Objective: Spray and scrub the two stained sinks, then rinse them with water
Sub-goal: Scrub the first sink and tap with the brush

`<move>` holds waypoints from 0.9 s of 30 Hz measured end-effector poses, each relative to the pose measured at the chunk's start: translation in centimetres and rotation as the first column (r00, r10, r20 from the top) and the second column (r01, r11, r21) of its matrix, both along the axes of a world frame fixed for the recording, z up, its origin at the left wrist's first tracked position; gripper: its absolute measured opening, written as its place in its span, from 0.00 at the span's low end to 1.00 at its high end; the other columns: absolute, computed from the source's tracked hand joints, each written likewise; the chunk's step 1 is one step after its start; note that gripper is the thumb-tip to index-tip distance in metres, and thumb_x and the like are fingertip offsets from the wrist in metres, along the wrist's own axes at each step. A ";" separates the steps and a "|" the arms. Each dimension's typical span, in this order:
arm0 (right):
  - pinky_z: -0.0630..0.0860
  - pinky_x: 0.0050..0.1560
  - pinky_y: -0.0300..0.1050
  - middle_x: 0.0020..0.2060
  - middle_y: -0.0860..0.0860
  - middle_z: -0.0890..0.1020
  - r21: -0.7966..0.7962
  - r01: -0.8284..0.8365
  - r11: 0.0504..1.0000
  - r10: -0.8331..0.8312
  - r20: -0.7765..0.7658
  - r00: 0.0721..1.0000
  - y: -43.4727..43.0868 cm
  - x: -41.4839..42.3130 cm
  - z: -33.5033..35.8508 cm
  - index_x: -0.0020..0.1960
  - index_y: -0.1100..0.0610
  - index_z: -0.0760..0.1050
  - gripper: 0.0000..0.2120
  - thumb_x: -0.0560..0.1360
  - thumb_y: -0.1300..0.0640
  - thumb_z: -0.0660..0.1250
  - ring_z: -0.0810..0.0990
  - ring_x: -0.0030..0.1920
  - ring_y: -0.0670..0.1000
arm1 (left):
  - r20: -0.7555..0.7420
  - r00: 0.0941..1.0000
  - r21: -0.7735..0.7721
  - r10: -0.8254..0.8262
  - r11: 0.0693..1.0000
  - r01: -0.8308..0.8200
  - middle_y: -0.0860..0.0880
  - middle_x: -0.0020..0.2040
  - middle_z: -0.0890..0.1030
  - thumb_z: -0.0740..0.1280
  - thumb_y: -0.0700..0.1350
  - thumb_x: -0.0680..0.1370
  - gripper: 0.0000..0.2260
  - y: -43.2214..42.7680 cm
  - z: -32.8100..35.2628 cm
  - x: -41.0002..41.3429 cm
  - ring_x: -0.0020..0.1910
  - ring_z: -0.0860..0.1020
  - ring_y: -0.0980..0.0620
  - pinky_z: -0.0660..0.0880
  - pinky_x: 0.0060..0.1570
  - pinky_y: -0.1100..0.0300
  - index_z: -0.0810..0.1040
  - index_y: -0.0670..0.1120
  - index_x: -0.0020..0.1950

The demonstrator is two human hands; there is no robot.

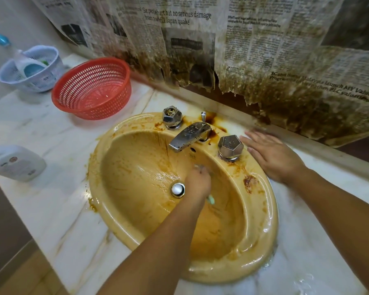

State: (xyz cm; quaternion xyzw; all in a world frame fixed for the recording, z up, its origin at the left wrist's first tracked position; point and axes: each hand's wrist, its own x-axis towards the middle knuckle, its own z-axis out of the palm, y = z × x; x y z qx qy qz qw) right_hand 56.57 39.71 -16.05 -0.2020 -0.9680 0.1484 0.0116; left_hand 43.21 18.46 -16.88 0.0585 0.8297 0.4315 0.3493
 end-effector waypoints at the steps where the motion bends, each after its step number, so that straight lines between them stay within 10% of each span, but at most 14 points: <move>1: 0.52 0.81 0.49 0.82 0.42 0.56 -0.004 0.003 1.000 -0.003 -0.002 1.000 0.0 0.0 0.0 0.82 0.40 0.54 0.27 0.85 0.39 0.40 0.53 0.82 0.44 | -0.047 0.994 0.077 0.094 0.993 -0.091 0.42 0.42 0.79 0.57 0.48 0.86 0.15 0.8 0.8 -1.1 0.40 0.78 0.43 0.71 0.42 0.56 0.78 0.39 0.56; 5: 0.52 0.81 0.50 0.82 0.41 0.56 -0.010 0.002 1.000 -0.003 -0.004 1.000 0.0 0.0 0.0 0.82 0.40 0.54 0.26 0.85 0.39 0.41 0.53 0.82 0.44 | -0.183 0.980 0.143 0.073 0.989 -0.047 0.50 0.30 0.73 0.56 0.50 0.87 0.18 0.0 1.1 0.8 0.29 0.72 0.52 0.68 0.32 0.57 0.78 0.38 0.55; 8: 0.53 0.81 0.49 0.82 0.41 0.57 -0.005 0.003 1.000 -0.003 -0.003 1.000 0.1 -0.1 0.0 0.82 0.40 0.55 0.26 0.85 0.39 0.41 0.54 0.81 0.45 | -0.075 0.977 -0.100 -0.201 0.976 0.193 0.46 0.39 0.77 0.56 0.46 0.86 0.15 -2.4 -2.3 2.0 0.41 0.80 0.44 0.70 0.38 0.54 0.77 0.38 0.58; 16: 0.51 0.79 0.45 0.82 0.42 0.59 0.001 0.018 1.000 -0.018 -0.017 1.000 0.1 -0.1 0.0 0.82 0.41 0.58 0.26 0.85 0.40 0.44 0.55 0.81 0.45 | -0.233 0.961 0.200 0.147 0.975 -0.100 0.50 0.30 0.71 0.56 0.51 0.87 0.17 0.7 0.6 -0.7 0.29 0.70 0.51 0.67 0.34 0.56 0.79 0.42 0.59; 21: 0.51 0.80 0.45 0.81 0.42 0.59 0.007 0.013 1.000 -0.013 -0.019 1.000 -0.1 -0.1 0.1 0.82 0.42 0.58 0.26 0.85 0.41 0.44 0.55 0.81 0.44 | -0.066 0.988 -0.136 -0.139 0.982 0.129 0.43 0.41 0.80 0.56 0.46 0.86 0.15 -2.1 -3.3 0.6 0.35 0.76 0.50 0.72 0.37 0.54 0.75 0.37 0.64; 24: 0.49 0.78 0.42 0.81 0.42 0.59 0.001 0.016 1.000 -0.016 -0.029 0.999 -0.1 -0.1 0.3 0.82 0.42 0.59 0.26 0.85 0.41 0.45 0.56 0.81 0.45 | -0.158 0.986 0.005 0.056 0.998 -0.056 0.38 0.50 0.82 0.56 0.46 0.86 0.15 0.2 -0.7 -2.2 0.49 0.81 0.39 0.77 0.45 0.50 0.77 0.39 0.61; 27: 0.48 0.77 0.41 0.81 0.42 0.60 -0.002 0.018 1.000 -0.018 -0.030 0.999 -0.3 -0.1 0.4 0.82 0.42 0.59 0.26 0.85 0.41 0.45 0.56 0.81 0.45 | -0.273 0.942 0.196 0.195 0.970 -0.144 0.43 0.41 0.79 0.56 0.47 0.87 0.16 1.4 1.5 -3.0 0.42 0.80 0.42 0.71 0.37 0.53 0.78 0.39 0.58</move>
